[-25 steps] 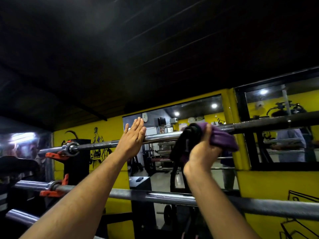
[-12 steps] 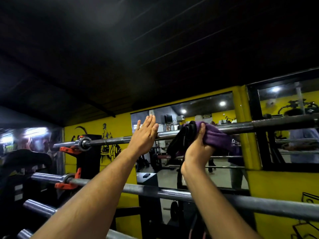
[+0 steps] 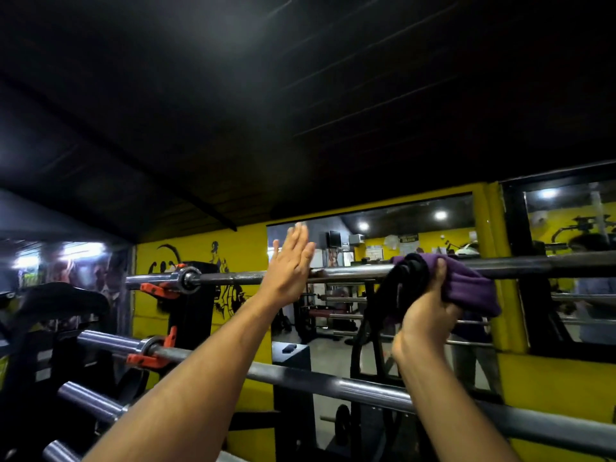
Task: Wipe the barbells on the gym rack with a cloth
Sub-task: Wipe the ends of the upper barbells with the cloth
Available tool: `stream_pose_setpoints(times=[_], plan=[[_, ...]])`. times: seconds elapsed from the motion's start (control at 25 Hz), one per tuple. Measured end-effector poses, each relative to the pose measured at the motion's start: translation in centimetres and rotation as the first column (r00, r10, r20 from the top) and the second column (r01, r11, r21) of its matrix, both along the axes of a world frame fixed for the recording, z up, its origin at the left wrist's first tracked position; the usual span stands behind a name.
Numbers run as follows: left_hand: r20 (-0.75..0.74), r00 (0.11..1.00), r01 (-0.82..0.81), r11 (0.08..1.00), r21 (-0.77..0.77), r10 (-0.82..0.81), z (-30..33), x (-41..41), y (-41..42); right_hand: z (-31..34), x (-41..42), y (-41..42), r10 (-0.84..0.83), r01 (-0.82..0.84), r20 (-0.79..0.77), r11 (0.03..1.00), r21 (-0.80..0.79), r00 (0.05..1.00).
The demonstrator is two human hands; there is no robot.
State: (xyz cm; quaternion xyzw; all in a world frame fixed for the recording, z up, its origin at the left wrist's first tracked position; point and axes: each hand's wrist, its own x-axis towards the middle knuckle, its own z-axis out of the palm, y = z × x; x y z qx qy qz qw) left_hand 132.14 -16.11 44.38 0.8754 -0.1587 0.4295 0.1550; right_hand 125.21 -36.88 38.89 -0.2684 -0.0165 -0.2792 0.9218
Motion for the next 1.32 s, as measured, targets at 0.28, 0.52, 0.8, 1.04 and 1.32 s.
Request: stream_pose_setpoints(times=[0.28, 0.52, 0.8, 1.04, 1.32], plan=[[-0.082, 0.984, -0.168, 0.979, -0.115, 0.159, -2.0, 2.7, 10.2, 0.5, 2.0, 4.5, -0.041, 0.042, -0.006, 0.999, 0.032, 0.999], [0.055, 0.99, -0.128, 0.99, -0.064, 0.132, -2.3, 3.7, 11.1, 1.2, 3.9, 12.2, -0.027, 0.027, -0.009, 1.0, 0.005, 1.0], [0.072, 0.993, -0.093, 0.996, -0.014, 0.094, -2.2, 3.5, 11.8, 0.0, 3.5, 13.2, -0.002, 0.001, -0.008, 0.995, -0.104, 1.0], [-0.02, 0.999, -0.031, 1.0, 0.008, 0.031, -1.8, 3.6, 12.2, 1.7, 3.4, 14.1, -0.079, 0.079, -0.004, 0.997, -0.022, 0.997], [-0.07, 0.99, -0.113, 0.99, 0.086, 0.119, -1.8, 4.6, 18.2, 0.3, 4.5, 17.8, 0.019, -0.022, -0.017, 0.973, -0.231, 1.0]])
